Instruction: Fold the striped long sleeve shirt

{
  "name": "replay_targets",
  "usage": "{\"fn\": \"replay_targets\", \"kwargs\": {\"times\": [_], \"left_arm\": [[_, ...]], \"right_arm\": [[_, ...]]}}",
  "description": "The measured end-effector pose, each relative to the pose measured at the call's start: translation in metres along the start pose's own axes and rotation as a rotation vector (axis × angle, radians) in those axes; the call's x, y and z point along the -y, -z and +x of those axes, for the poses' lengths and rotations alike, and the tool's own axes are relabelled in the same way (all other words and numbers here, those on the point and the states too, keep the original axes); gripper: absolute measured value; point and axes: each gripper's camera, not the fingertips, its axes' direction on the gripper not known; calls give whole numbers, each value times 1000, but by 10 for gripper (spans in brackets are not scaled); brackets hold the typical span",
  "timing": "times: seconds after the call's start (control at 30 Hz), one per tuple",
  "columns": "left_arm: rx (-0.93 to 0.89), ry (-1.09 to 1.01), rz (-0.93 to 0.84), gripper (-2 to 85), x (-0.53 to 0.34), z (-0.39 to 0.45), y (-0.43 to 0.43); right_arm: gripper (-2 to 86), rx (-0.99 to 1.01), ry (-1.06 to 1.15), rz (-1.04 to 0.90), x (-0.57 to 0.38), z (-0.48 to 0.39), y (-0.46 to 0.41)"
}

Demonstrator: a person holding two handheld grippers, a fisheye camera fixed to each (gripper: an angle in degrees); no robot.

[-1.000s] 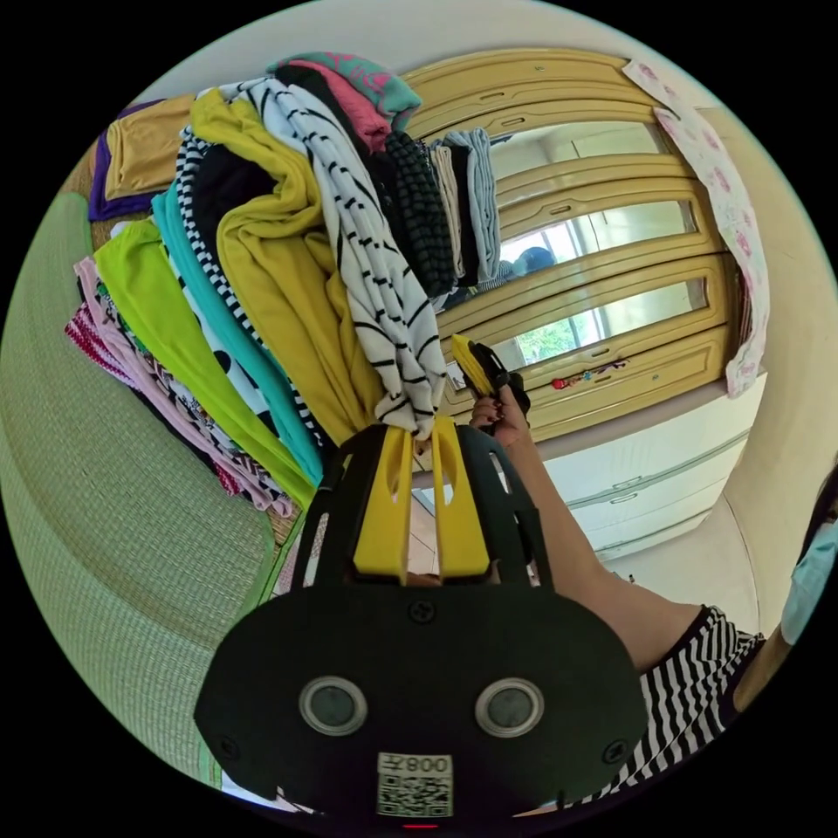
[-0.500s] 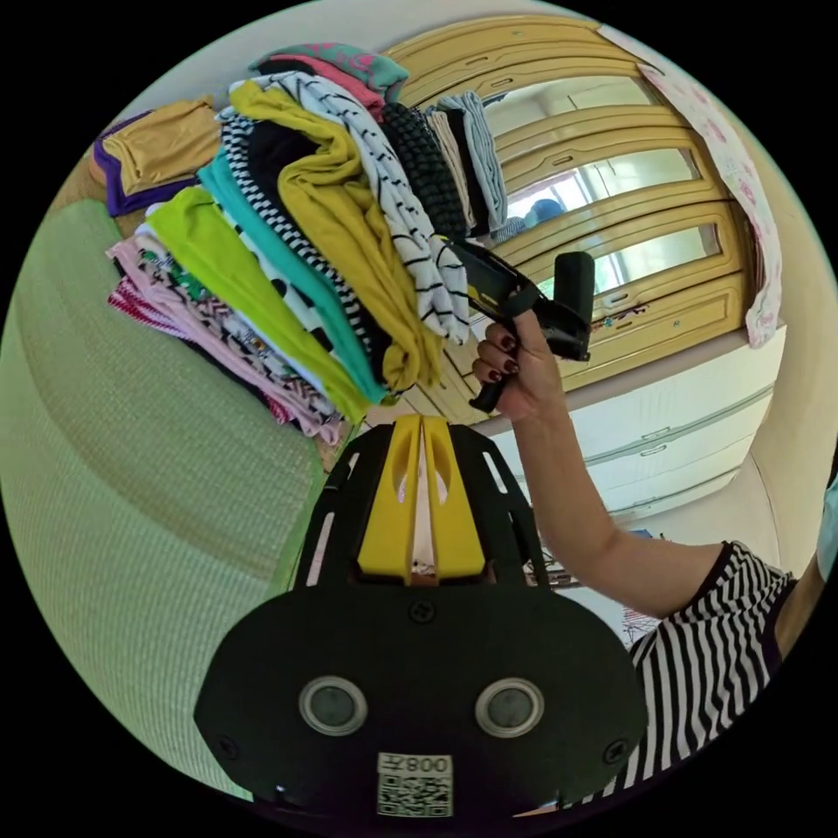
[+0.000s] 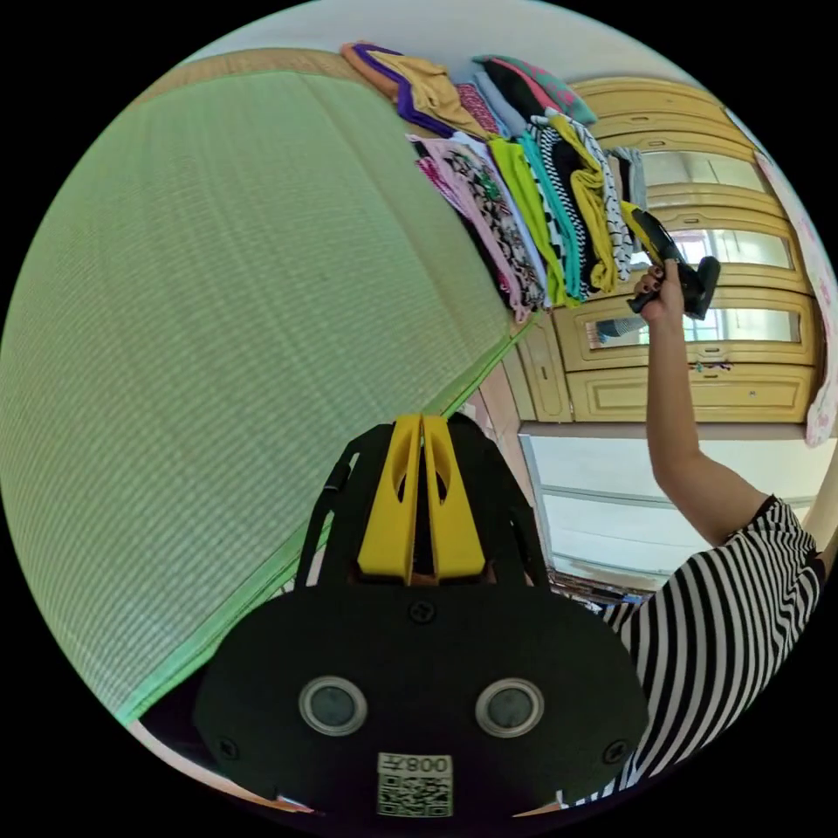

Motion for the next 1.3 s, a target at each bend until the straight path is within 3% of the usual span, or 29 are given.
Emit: {"fn": "replay_targets", "kwargs": {"times": [0.2,0.37,0.73,1.0,1.13,1.3], "left_arm": [[190,17,58,1,-59,-21,-2],[432,-10,-15,1,-97,-37,-37],[364,-19,18,2,-149,-68,-90],[351,0,60,2,-178,-82,-122],[308,57,67,1,-192,-87,-134],[402,39,107,1,-218,-80,-140]], "right_arm": [[1,-120,17,-67,6,-58,-22],[2,-205,35,-66,6,-98,-19],[1,-346,27,-41,13,-162,-2],[0,-201,-204,52,17,-165,42],[0,-145,-210,80,11,-178,64],[1,38,-191,79,-21,-208,84]]}}
